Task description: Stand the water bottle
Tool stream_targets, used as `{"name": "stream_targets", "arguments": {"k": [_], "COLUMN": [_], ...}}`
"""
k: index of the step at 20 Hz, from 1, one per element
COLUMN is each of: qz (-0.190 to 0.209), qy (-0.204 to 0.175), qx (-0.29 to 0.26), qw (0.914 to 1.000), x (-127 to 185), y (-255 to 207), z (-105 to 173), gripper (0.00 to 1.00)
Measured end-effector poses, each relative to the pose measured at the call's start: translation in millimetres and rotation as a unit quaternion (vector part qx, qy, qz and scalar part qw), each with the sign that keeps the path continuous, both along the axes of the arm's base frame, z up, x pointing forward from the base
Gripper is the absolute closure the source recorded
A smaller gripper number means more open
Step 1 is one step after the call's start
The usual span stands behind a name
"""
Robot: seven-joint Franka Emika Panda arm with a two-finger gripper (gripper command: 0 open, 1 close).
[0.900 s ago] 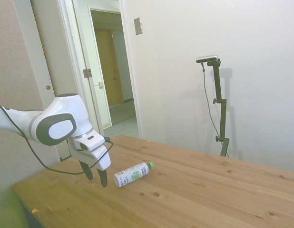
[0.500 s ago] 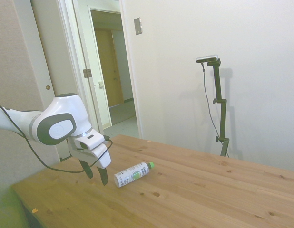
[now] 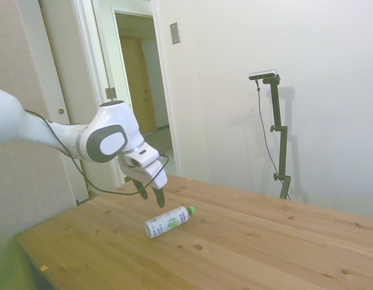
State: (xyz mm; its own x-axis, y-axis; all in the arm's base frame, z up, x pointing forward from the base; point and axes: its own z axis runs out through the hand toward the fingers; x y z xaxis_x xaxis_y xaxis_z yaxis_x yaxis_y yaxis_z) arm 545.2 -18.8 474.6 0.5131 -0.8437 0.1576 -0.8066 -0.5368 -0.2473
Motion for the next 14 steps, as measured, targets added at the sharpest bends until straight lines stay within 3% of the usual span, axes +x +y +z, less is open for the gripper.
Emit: {"name": "stream_targets", "arguments": {"k": [4, 8, 14], "qz": [-0.03, -0.045, -0.053], "qy": [-0.006, 0.004, 0.026], "qx": [0.009, 0.014, 0.009], "qw": [0.9995, 0.9989, 0.9982], "x": [52.0, 99.9, 131.8], "y": [-14.3, -12.4, -4.5], "z": [-8.1, -39.7, -85.7], "gripper": [0.0, 0.0, 0.0]}}
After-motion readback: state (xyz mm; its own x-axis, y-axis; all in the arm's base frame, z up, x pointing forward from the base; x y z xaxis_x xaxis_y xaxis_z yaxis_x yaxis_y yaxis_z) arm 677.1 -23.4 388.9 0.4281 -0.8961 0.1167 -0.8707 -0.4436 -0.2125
